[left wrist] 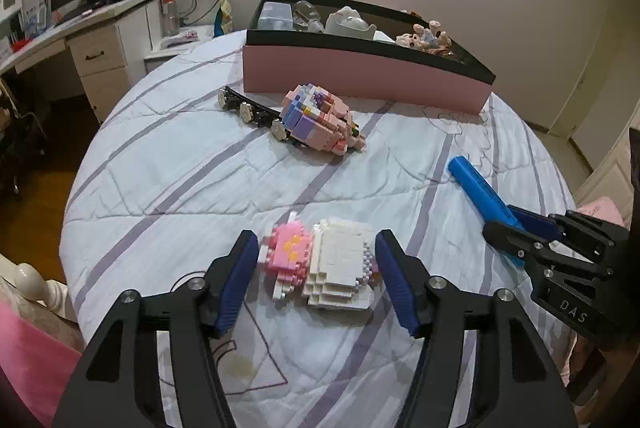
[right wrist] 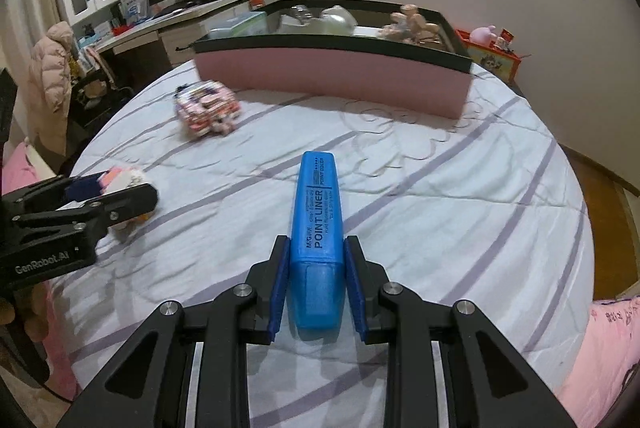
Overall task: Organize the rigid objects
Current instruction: 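Lift the blue highlighter with the right tool while the left tool carries the block figure to the tray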
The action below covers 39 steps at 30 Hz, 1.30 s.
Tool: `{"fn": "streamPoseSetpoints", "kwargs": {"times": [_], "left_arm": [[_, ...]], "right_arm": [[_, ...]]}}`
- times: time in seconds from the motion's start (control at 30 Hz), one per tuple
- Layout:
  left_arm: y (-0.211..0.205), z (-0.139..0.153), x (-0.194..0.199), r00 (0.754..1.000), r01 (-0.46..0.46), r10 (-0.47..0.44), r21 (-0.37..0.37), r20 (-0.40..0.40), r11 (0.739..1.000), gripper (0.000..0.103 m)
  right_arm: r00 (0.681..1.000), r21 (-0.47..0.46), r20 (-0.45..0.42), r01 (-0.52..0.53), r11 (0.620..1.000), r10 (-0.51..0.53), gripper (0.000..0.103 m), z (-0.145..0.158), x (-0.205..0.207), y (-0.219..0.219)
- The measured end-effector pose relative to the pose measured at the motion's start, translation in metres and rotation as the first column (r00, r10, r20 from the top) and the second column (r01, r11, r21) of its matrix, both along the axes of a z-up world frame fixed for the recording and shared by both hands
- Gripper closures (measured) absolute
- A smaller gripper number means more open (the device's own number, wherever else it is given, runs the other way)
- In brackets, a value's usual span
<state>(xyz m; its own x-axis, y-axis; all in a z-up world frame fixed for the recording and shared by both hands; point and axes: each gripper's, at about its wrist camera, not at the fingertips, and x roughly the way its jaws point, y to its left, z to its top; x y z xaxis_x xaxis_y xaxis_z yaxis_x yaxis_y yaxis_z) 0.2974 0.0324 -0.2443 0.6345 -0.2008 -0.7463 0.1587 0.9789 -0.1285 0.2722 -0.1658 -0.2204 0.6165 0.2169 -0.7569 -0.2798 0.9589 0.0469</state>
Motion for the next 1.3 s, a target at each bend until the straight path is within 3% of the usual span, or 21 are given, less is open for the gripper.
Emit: {"fn": "streamPoseSetpoints", "kwargs": {"times": [0.27, 0.37, 0.5, 0.63, 0.8, 1.03, 1.3], "left_arm": [[-0.008, -0.005, 0.003, 1.000, 0.014, -0.015, 0.059, 0.015, 0.998, 0.036], [-0.012, -0.006, 0.003, 0.999, 0.022, -0.025, 0.106, 0.032, 0.994, 0.045], [-0.012, -0.004, 0.002, 0.998, 0.016, -0.021, 0.097, 0.052, 0.995, 0.045], [-0.011, 0.004, -0.001, 0.997, 0.005, -0.012, 0.083, 0.080, 0.997, 0.045], [-0.017, 0.027, -0.007, 0.989, 0.003, -0.014, 0.075, 0.148, 0.997, 0.045], [-0.029, 0.082, -0.027, 0.954, 0.010, -0.021, 0.036, 0.298, 0.999, 0.045], [-0.042, 0.138, -0.060, 0.883, -0.002, -0.016, 0.040, 0.468, 0.999, 0.045]], "right_arm": [[1.000, 0.013, 0.002, 0.002, 1.000, -0.002, 0.074, 0.000, 0.009, -0.001], [1.000, 0.017, 0.009, -0.005, 1.000, 0.004, 0.073, -0.001, 0.011, 0.001], [1.000, 0.019, 0.011, -0.016, 1.000, 0.015, 0.076, -0.003, 0.013, 0.004], [0.999, 0.034, 0.051, -0.004, 0.999, 0.002, 0.076, 0.000, 0.007, 0.000], [0.984, 0.074, 0.173, 0.026, 0.997, -0.038, 0.076, 0.027, -0.012, -0.004], [0.927, 0.094, 0.368, 0.043, 0.995, -0.074, 0.076, 0.084, -0.046, -0.001], [0.851, 0.091, 0.517, 0.054, 0.994, -0.094, 0.076, 0.133, -0.080, 0.006]]}}
